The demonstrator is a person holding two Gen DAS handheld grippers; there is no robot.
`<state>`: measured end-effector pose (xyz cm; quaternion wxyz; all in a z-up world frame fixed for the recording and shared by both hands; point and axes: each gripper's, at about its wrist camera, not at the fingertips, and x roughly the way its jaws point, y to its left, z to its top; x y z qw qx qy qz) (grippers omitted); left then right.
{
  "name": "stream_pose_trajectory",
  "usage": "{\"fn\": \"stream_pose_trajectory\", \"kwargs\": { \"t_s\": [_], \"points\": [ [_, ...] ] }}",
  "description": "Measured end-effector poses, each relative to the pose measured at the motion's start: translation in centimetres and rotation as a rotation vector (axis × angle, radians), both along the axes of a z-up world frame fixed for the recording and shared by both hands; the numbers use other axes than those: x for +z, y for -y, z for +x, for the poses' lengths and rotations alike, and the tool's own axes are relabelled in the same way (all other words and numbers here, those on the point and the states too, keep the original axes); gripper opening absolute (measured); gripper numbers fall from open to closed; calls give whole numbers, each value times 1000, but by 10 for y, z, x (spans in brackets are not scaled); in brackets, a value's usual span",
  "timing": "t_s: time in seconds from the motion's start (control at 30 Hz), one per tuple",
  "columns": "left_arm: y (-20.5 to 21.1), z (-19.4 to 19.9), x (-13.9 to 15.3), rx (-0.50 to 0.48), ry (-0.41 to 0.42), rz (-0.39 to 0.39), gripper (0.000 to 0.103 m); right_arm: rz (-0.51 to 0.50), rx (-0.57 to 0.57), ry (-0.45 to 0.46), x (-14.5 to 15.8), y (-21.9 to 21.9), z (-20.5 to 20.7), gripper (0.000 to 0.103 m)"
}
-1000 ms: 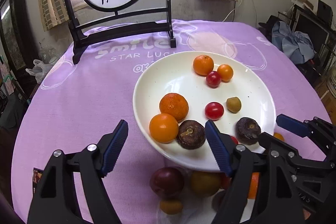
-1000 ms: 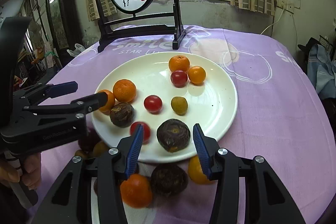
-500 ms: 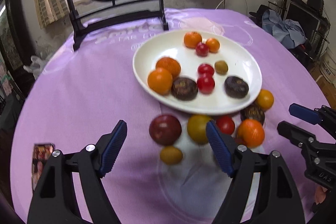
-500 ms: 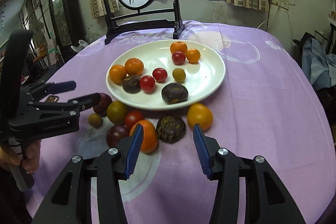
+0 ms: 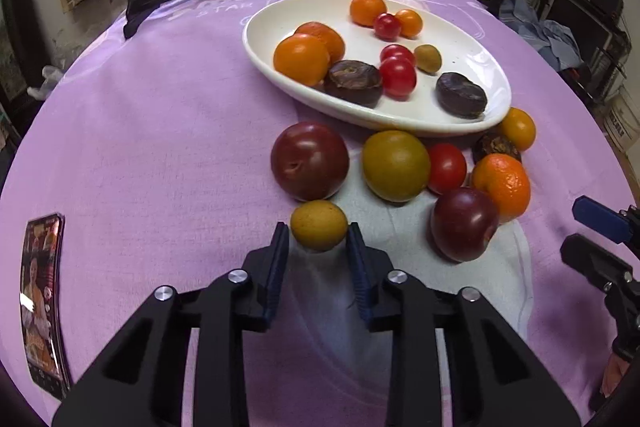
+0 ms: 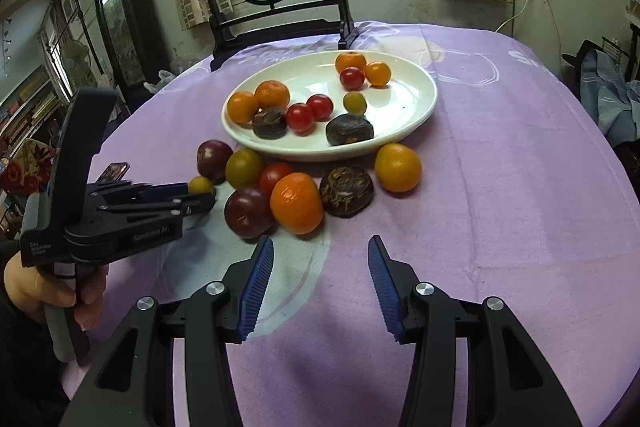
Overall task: Organize fruits
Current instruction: 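Release the orange on the plate with the left tool while the right tool releases the tomato, then grasp the small yellow fruit with the left tool while the right tool grasps a dark red tomato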
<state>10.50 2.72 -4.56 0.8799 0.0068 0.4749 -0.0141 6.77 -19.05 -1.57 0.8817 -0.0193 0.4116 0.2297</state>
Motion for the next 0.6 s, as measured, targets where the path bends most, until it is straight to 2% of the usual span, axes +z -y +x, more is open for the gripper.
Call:
{"fn": "stream_pose_trajectory", "kwargs": {
  "t_s": [0.1, 0.27, 0.47, 0.6],
  "points": [
    [4, -3, 0, -15, 16, 36, 27, 1, 36, -43, -7, -10, -1, 50],
    [-4, -8, 13, -5, 60, -20, 27, -31, 115, -93, -19, -41, -3, 50],
    [-22, -6, 19, 39, 65, -85, 27, -77, 79, -112, -24, -68, 12, 50],
    [-26, -9, 24, 45, 84, -96, 27, -118, 39, -102, -24, -82, 21, 50]
  ]
}}
